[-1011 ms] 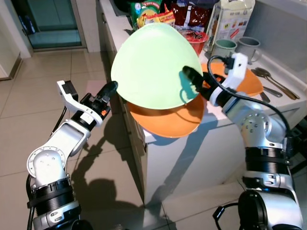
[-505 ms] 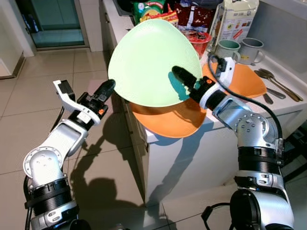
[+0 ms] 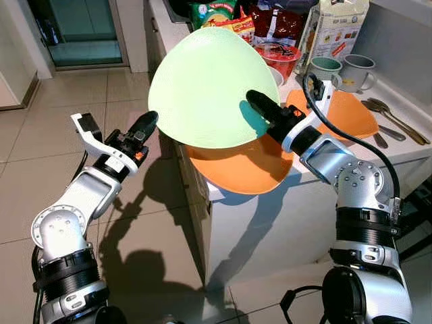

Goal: Setting the table

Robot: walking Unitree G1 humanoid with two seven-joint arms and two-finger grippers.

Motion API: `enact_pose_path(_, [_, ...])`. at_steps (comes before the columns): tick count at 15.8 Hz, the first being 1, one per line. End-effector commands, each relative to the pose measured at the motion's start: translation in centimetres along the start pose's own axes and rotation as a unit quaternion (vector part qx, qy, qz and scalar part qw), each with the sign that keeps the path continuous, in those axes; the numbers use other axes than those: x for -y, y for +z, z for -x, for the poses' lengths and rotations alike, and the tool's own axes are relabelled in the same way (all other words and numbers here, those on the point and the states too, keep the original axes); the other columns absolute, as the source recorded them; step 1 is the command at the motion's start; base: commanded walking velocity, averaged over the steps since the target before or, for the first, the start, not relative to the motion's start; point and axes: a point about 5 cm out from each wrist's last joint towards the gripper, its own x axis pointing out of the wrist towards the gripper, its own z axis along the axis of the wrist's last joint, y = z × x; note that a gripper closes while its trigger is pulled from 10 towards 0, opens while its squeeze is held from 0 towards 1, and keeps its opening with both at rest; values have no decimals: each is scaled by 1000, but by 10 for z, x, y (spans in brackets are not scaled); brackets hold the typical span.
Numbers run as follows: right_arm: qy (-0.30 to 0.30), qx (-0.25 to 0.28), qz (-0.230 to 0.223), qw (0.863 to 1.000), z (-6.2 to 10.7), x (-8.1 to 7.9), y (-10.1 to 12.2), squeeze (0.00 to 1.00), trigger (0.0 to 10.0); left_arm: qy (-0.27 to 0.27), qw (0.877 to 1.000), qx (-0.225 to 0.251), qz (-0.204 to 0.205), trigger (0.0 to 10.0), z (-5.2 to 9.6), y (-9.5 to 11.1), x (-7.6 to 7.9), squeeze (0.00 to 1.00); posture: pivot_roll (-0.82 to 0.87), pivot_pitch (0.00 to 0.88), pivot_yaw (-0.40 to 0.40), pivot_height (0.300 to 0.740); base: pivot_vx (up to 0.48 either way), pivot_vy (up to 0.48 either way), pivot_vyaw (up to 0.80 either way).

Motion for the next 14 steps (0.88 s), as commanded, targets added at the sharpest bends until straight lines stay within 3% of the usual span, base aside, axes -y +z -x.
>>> enact_pose_path(1, [5, 2, -4, 1000, 2, -1, 1, 0, 0, -28, 1000, 11, 1, 0, -5, 5, 9, 0, 43, 0, -33, 740, 0, 0, 0])
enact_pose_path(8, [23, 0, -26, 999, 3, -7, -8, 0, 0, -19, 1000, 10, -1, 0, 0, 1, 4, 0, 36, 0, -27, 740, 0, 0, 0])
enact_pose_path(14, [40, -13, -41, 998, -8, -13, -19, 0, 0, -14, 1000, 11, -8, 0, -1, 2, 1, 0, 45, 0, -41, 740, 0, 0, 0])
